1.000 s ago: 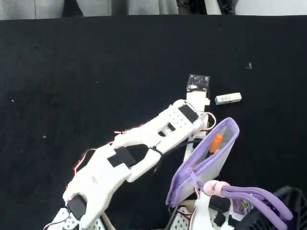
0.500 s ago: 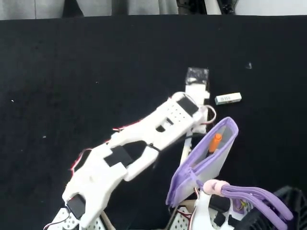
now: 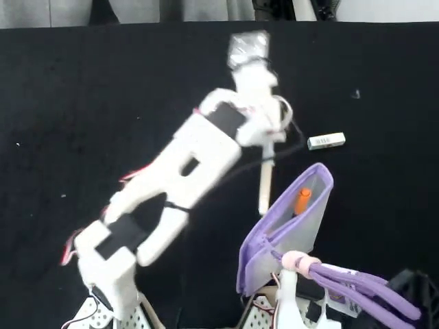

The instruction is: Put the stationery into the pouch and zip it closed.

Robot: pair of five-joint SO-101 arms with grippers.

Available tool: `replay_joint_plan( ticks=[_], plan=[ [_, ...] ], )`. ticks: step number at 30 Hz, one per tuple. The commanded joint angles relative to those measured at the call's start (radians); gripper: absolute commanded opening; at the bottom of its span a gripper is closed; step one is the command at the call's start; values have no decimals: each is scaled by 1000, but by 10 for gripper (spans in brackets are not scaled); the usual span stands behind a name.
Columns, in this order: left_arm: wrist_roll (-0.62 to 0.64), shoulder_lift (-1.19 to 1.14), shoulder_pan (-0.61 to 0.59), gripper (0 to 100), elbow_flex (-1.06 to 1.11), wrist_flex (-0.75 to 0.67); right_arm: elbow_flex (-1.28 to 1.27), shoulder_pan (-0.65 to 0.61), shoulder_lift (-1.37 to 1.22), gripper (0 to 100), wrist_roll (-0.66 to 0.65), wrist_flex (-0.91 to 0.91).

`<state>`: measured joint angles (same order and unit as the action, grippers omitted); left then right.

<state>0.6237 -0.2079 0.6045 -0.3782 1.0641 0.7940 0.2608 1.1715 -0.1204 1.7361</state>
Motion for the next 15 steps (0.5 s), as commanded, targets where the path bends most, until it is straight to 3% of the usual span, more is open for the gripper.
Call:
replay_joint_plan(
  ticks=[1,8,15],
  plan=[
    [2,219,-128,47,-48,-6,-24,-31,8,11,11,25],
    [2,491,-272,48,-50,-11,-24,-49,19,11,11,28],
    [2,749,-259,48,-50,-3,-39,-192,35,11,11,31]
  ],
)
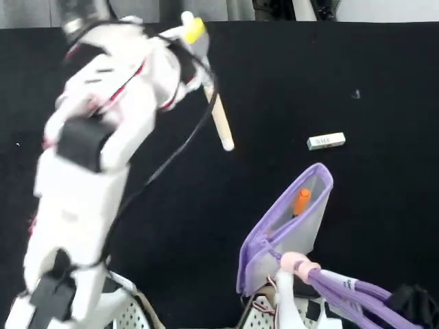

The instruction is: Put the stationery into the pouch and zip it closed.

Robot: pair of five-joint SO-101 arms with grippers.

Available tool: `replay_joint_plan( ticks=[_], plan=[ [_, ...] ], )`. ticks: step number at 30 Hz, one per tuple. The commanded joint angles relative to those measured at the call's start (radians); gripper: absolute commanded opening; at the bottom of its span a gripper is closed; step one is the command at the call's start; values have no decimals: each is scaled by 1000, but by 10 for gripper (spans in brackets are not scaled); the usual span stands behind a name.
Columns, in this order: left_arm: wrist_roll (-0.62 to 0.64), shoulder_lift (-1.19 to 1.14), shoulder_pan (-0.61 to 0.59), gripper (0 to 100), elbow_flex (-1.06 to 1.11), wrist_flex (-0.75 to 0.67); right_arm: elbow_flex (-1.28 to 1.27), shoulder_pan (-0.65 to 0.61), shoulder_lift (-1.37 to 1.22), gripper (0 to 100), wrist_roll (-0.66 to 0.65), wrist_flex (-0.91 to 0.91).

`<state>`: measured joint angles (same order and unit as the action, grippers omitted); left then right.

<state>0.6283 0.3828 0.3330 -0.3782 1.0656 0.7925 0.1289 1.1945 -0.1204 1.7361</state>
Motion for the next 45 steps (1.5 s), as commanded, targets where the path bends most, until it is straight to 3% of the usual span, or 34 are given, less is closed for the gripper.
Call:
replay_joint_plan(
  ticks=[1,8,14,22,27,32,35,45],
  plan=[
    [-3,189,38,47,-48,-5,-54,-66,24,11,11,31],
    [2,341,303,47,-5,-15,-130,-69,74,11,11,26],
    [-3,423,473,47,194,-153,-134,-71,79,11,8,26],
    [-5,571,529,47,565,-448,-127,-71,81,11,6,29],
    [-3,703,542,47,765,-523,-130,-71,91,11,6,29],
    [-12,767,607,47,868,-548,-133,-71,99,11,6,26],
    [-94,766,610,47,923,-566,-134,-71,94,11,6,26],
    [-261,773,570,46,935,-873,-134,-71,93,11,11,26]
  ],
)
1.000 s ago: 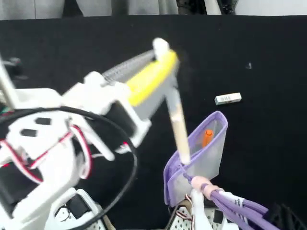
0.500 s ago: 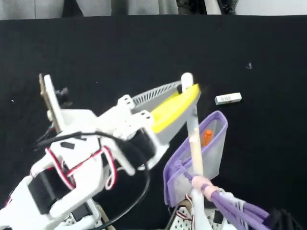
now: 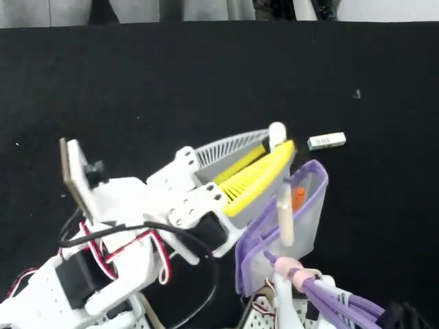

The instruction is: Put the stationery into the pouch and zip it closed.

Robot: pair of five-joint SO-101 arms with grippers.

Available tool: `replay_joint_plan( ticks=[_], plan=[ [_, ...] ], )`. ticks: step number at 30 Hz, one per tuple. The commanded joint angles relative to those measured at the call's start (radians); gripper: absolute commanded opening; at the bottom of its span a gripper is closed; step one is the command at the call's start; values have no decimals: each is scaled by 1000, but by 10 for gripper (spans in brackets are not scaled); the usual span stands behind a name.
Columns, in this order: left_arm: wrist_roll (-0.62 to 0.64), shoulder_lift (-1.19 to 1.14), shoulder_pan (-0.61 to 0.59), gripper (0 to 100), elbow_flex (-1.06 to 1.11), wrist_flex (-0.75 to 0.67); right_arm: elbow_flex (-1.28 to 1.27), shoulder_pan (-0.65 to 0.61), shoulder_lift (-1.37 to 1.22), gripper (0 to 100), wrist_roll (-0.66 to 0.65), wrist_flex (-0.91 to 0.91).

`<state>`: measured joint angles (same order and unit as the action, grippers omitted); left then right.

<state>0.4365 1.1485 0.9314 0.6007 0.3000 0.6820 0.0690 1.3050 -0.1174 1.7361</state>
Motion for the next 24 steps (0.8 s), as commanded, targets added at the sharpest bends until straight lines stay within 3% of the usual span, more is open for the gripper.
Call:
replay_joint_plan(
  ticks=[1,8,14,19,24],
  plan=[
    [-81,5,-35,46,-45,-132,-24,-11,-16,11,8,26],
    [-83,-71,-107,46,-13,-215,-24,-11,-10,11,6,28],
    [-100,-78,-107,46,160,-292,-24,-11,-8,11,5,28],
    [-195,-55,-91,46,321,-397,-25,-11,-8,11,6,28],
    [-267,77,-1,46,460,-405,-25,-11,-8,11,5,28]
  ],
)
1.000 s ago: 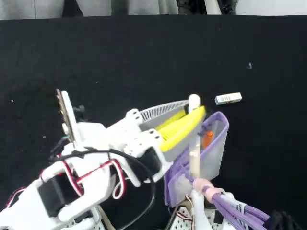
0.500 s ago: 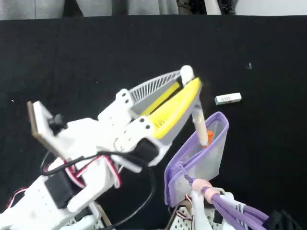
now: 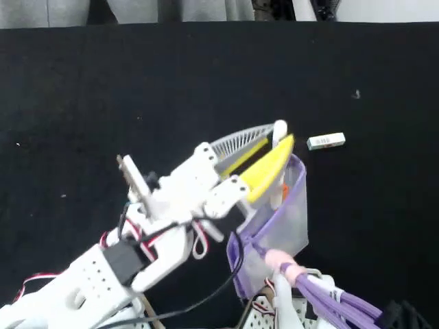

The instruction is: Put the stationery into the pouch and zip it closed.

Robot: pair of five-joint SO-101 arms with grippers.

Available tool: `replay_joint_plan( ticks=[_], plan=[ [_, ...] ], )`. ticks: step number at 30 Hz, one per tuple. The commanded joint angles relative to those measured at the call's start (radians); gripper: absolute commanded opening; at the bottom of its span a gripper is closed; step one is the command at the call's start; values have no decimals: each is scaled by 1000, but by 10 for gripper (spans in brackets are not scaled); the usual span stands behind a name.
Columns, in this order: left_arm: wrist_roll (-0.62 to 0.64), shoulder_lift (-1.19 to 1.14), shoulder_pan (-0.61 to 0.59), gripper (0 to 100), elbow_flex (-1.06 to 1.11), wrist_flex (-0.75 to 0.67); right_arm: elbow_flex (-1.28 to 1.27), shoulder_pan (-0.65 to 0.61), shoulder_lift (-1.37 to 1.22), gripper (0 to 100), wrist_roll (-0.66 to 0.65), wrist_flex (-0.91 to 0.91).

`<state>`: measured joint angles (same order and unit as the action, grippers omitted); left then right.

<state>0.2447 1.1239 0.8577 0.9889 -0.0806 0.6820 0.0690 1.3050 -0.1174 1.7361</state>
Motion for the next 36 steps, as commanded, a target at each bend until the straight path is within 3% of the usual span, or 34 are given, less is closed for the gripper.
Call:
replay_joint_plan(
  ticks=[1,5,11,14,21,28,36],
  plan=[
    [-118,126,101,46,101,-25,-25,-11,-10,11,5,28],
    [-264,199,191,46,208,-25,-25,-11,-18,11,5,28],
    [-252,226,206,66,240,0,-27,-11,-18,11,5,28],
    [-250,226,206,120,193,117,-27,-11,-18,11,3,28],
    [-249,226,197,127,-41,394,-27,-11,-18,11,3,28],
    [-94,224,22,160,-209,430,-27,-9,-18,11,3,28],
    [51,100,-366,166,-397,509,-25,-5,-18,11,2,28]
  ],
)
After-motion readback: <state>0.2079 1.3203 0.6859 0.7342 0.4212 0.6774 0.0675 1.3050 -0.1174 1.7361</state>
